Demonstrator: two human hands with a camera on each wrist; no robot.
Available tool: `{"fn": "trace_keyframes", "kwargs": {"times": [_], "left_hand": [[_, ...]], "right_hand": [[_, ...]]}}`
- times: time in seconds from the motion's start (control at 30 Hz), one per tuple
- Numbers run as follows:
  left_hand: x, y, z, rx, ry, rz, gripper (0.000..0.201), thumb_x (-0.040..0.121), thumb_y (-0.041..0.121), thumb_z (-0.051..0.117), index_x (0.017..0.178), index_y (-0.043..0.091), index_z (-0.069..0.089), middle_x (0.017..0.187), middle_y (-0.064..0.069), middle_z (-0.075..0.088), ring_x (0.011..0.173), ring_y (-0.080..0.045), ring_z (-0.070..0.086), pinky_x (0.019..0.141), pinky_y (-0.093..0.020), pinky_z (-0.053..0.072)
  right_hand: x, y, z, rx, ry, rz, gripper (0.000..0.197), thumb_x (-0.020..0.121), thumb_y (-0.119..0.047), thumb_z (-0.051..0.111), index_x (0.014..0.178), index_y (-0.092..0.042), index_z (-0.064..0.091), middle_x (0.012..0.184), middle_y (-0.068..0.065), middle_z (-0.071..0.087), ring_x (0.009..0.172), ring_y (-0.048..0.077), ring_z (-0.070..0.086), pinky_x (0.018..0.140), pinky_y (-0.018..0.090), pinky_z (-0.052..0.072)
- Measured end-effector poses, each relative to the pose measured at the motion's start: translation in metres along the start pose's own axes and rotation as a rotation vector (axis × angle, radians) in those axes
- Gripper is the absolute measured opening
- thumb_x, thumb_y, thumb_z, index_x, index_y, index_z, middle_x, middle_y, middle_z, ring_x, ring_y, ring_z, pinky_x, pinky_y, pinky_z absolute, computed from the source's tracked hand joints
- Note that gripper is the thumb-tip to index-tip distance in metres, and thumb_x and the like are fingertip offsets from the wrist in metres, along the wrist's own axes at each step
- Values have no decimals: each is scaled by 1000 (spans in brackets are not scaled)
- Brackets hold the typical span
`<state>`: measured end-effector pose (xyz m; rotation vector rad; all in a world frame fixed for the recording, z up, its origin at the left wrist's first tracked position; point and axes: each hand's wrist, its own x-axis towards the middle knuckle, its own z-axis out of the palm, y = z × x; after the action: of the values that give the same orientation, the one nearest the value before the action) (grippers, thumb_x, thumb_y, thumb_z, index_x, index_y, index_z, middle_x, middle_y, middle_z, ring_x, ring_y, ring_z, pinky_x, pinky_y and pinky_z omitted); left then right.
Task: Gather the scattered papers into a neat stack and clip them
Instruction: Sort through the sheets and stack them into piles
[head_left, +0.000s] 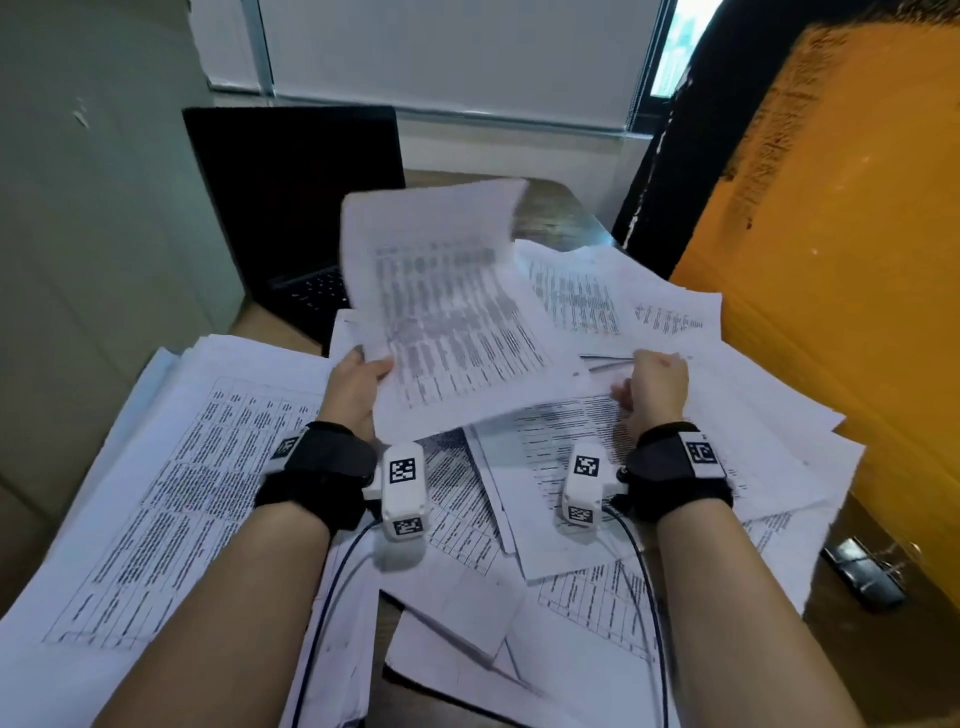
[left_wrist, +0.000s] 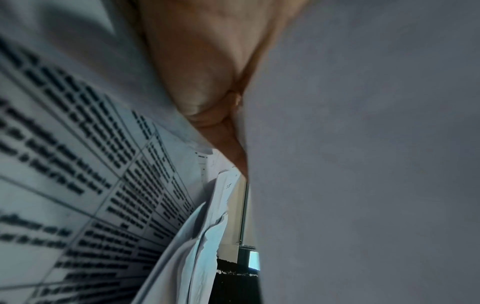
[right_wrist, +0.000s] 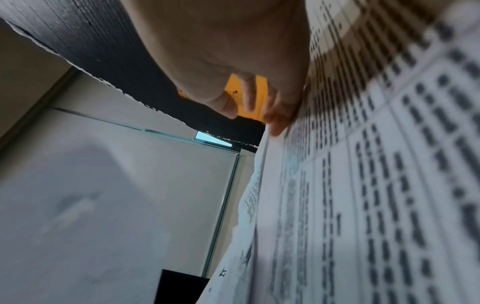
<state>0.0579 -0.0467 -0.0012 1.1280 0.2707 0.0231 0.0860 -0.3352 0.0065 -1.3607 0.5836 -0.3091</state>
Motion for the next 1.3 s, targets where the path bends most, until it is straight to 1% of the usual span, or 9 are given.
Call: {"fn": "trace_keyframes", "kwargs": {"times": [0.2,0.27,0.37,0.47,0.6,0.8,0.9,1.13,1.3], "left_hand": [[1,-3,0,-216,-21,19,24,98,-1,43,116,11,55,131,-16,58,121,-31,56,106,-48,42],[-6,-1,4,-199,-51,55,37,98,-6,40,101,26,58,116,-6,64,121,-30,55,106,-47,42],[-11,2,4,-219,-101,37,46,98,-6,37,96,35,57,100,2,68,109,-26,62,89,-43,55],[-7,2,-1,-216,-66,30,43,98,-3,38,109,34,56,99,1,71,98,-22,66,71,-40,60],[-6,1,-1,-213,-30,-61,29,100,9,43,127,11,53,105,-9,70,85,-21,69,57,-35,60],[2,-2,-1,-123,0,-62,40,97,14,51,135,1,43,117,-18,64,89,-22,70,59,-30,58],[3,-2,-1,23,9,-17,36,98,18,51,129,2,53,96,-8,68,68,-12,69,60,-27,53],[5,-1,-2,178,-20,-52,54,96,21,54,145,8,34,133,-5,59,118,-18,58,108,-34,39],[-14,4,10,255,-26,-106,24,99,8,41,122,3,46,112,-14,60,83,-25,65,59,-31,54]], "right_hand": [[-11,1,2,200,-437,188,24,100,-21,52,120,-7,50,91,8,65,79,13,63,96,30,48],[-13,3,3,273,-455,211,38,99,-18,54,132,-3,46,121,9,56,109,19,57,93,31,50],[-10,-3,-3,369,-487,190,31,94,-22,55,118,-3,55,114,10,59,106,21,59,95,37,51],[-2,-13,-21,492,-385,76,30,94,-24,56,115,-3,60,112,11,67,102,21,65,87,35,58],[11,-16,-53,377,-60,110,22,94,-27,63,79,-9,61,56,-1,63,48,8,54,42,19,48],[21,-10,-51,-168,-88,52,95,78,-16,80,148,2,17,142,21,44,122,31,52,89,34,47],[21,-11,-55,-161,25,-85,74,81,2,72,143,1,32,135,11,51,114,24,55,93,34,45],[10,-37,-75,106,311,-529,52,99,-10,50,147,-8,31,149,7,40,133,16,41,101,18,36],[21,-32,-85,505,215,-271,56,98,-38,52,146,-16,35,131,0,54,116,21,57,95,32,50]]}}
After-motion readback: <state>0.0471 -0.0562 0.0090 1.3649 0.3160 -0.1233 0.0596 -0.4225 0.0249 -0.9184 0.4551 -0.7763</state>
